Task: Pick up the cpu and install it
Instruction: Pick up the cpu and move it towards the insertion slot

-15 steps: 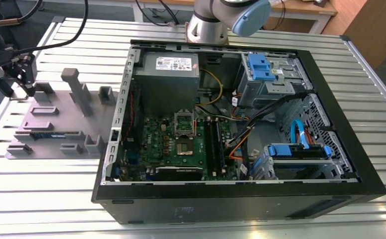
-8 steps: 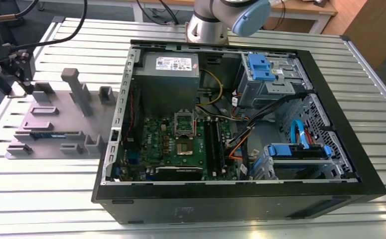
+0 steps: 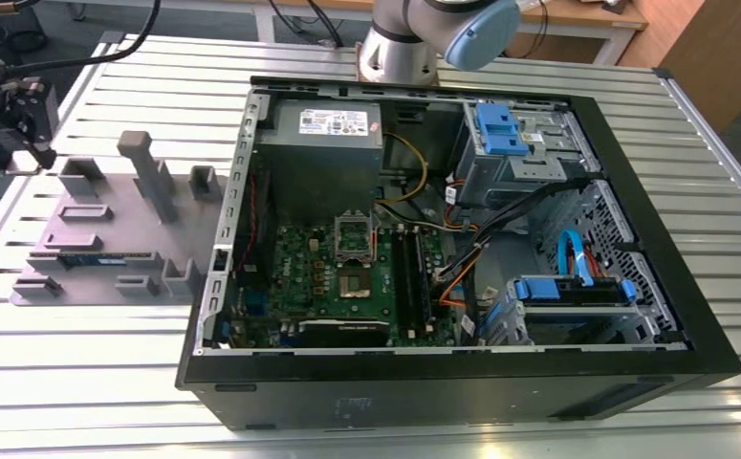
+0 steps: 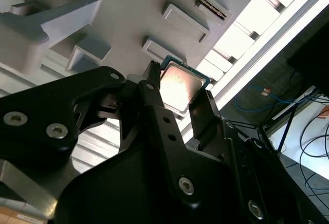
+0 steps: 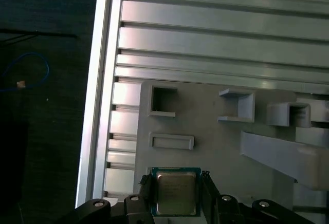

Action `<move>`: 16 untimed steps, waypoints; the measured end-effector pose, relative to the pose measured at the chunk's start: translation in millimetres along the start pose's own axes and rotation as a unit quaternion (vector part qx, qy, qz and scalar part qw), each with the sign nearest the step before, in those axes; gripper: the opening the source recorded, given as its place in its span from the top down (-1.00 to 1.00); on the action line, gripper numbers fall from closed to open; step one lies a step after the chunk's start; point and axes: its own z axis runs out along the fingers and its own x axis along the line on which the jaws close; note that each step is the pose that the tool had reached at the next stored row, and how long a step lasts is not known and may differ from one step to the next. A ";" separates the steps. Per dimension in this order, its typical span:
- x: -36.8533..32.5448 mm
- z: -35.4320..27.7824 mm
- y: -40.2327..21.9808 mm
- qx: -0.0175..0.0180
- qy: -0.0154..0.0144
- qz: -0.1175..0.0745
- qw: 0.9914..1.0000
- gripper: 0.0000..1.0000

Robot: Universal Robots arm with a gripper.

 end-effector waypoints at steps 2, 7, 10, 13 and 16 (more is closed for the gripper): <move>-0.1 -5.0 0.3 0.000 0.000 0.000 1.000 0.06; -0.3 -16.1 1.0 0.000 0.000 0.000 1.000 0.06; -0.4 -23.3 1.5 0.000 0.000 0.000 1.000 0.06; -0.5 -30.3 1.9 0.000 0.000 0.000 1.000 0.06; -0.6 -37.0 2.3 0.000 0.000 0.000 1.000 0.06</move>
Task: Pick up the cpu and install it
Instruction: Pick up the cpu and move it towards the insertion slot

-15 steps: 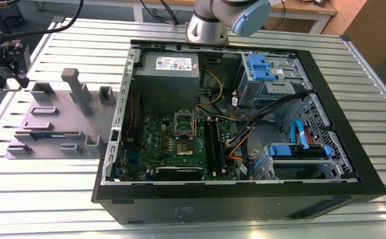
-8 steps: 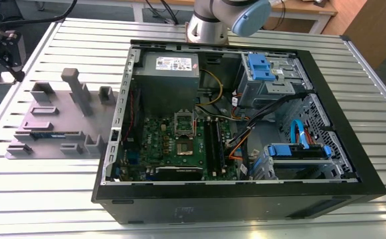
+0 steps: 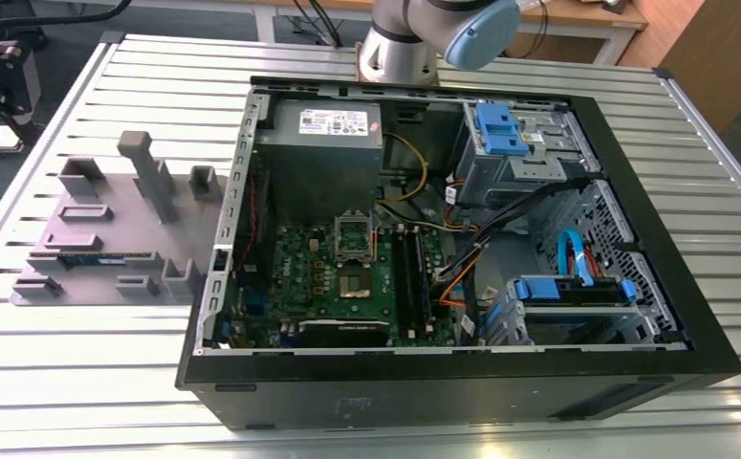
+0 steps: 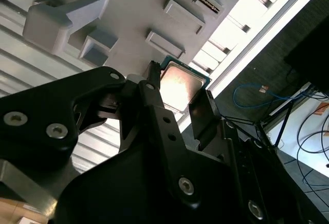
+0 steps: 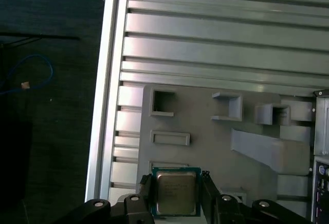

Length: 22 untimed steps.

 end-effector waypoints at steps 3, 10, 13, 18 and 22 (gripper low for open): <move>-0.1 -5.3 0.3 0.000 0.000 0.000 1.000 0.06; -0.2 -11.2 0.7 0.000 0.000 0.000 1.000 0.06; -0.2 -12.0 0.7 0.000 0.000 0.000 1.000 0.06; -1.1 -12.0 0.7 0.000 0.000 0.000 1.000 0.06; -3.3 -12.0 0.5 0.000 0.000 0.000 1.000 0.06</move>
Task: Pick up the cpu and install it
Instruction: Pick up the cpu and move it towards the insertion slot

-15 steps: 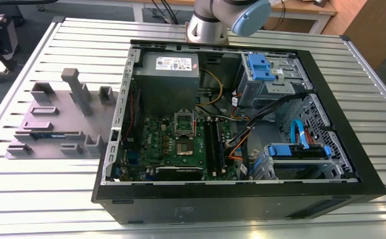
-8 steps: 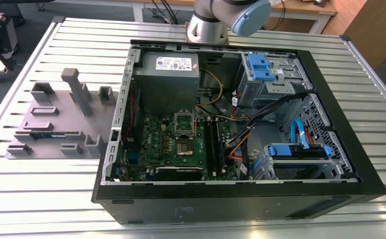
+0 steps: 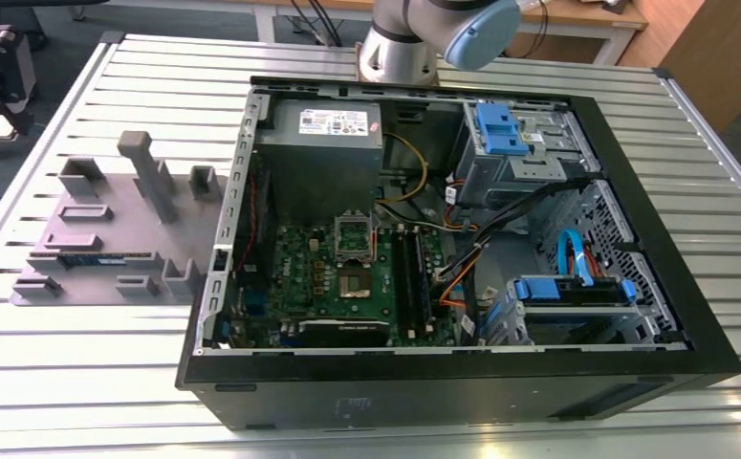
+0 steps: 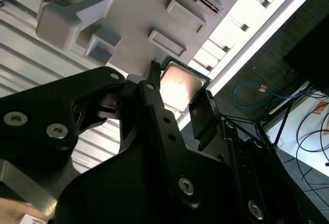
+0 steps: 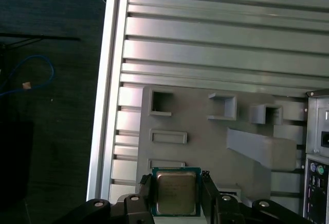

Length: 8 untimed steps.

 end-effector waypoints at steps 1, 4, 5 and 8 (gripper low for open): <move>-0.8 0.1 0.0 0.000 0.000 0.000 1.000 0.06; -3.6 0.1 -0.3 0.000 0.000 0.000 1.000 0.06; -4.4 0.2 -0.3 0.000 0.000 0.000 1.000 0.06; -7.0 0.2 -0.4 0.000 0.000 0.000 1.000 0.06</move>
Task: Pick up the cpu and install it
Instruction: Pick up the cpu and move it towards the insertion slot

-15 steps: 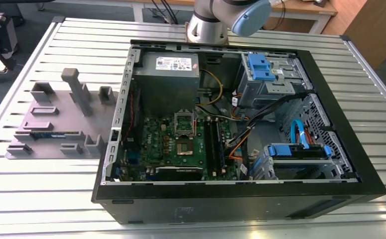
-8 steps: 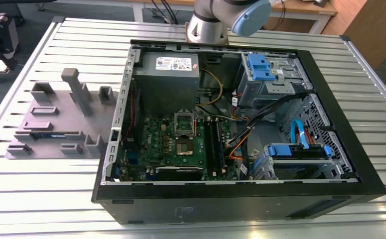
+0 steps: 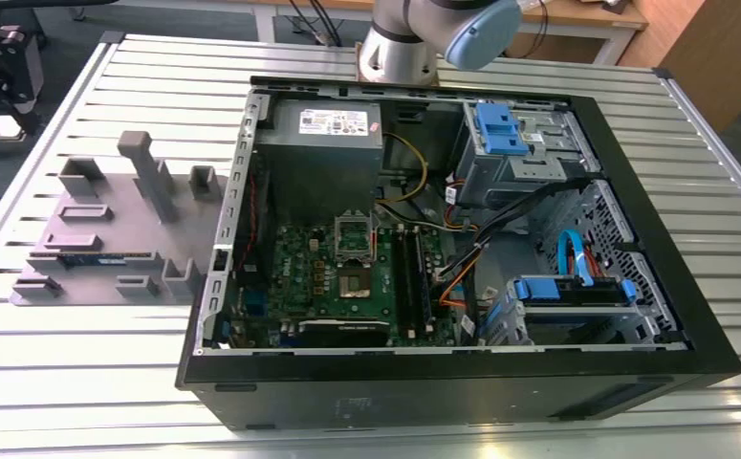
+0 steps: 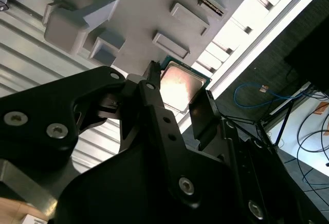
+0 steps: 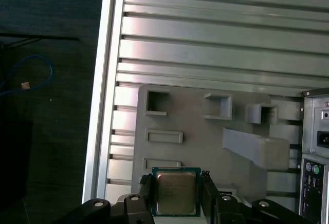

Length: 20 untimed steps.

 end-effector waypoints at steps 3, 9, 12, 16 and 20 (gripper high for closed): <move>-3.1 0.1 -0.2 0.000 0.000 0.000 1.000 0.06; -10.3 0.3 -0.7 0.000 0.000 0.000 1.000 0.06; -14.1 0.4 -1.0 0.000 0.000 0.000 1.000 0.06; -19.2 0.4 -1.3 0.000 0.000 0.000 1.000 0.06; -24.6 0.5 -1.7 0.000 0.000 0.000 1.000 0.06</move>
